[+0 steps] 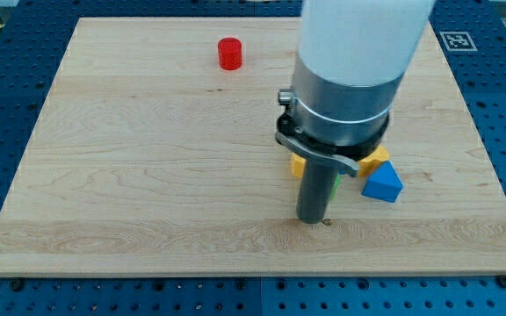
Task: Push the green circle closer to the blue triangle
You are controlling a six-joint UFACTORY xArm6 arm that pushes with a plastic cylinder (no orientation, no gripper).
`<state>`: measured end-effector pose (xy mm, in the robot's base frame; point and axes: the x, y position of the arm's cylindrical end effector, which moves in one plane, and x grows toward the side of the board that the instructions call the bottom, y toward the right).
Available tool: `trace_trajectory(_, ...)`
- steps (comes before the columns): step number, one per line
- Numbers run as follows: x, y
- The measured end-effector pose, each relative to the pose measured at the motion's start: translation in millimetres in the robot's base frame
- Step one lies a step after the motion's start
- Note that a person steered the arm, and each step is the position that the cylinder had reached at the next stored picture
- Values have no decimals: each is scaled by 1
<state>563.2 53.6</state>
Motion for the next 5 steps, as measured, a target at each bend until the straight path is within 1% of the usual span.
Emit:
trace_trajectory(1,-3,-14)
trace_trajectory(2,-9,-11)
trace_trajectory(3,-16,-3)
trace_trajectory(5,-16,29)
